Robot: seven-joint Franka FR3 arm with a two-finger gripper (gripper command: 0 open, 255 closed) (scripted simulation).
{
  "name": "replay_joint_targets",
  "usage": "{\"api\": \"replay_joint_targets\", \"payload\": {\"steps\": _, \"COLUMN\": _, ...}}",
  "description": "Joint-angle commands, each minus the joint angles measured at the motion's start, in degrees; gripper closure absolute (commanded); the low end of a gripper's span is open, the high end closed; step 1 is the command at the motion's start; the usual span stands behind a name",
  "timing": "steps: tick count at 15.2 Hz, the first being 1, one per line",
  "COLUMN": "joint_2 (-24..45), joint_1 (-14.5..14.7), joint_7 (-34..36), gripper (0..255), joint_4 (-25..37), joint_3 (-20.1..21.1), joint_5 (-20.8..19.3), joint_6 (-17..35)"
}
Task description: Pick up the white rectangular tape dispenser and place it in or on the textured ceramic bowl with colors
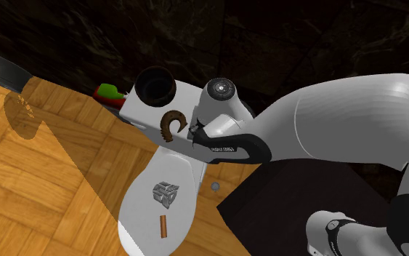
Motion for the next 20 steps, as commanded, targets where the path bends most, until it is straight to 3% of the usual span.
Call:
{"api": "replay_joint_targets", "payload": {"steps": 1, "joint_2": 0.0, "joint_1": 0.0, "joint_7": 0.0, "gripper": 255, "joint_4": 0.0, "joint_3": 0.0, "joint_5": 0.0, "joint_6": 0.0}}
{"api": "replay_joint_targets", "payload": {"steps": 20, "joint_2": -11.8, "joint_1": 0.3, "joint_7": 1.6, "gripper": 255, "joint_4": -1.5, "joint_3": -0.6, "joint_5": -0.9, "joint_6": -10.3}}
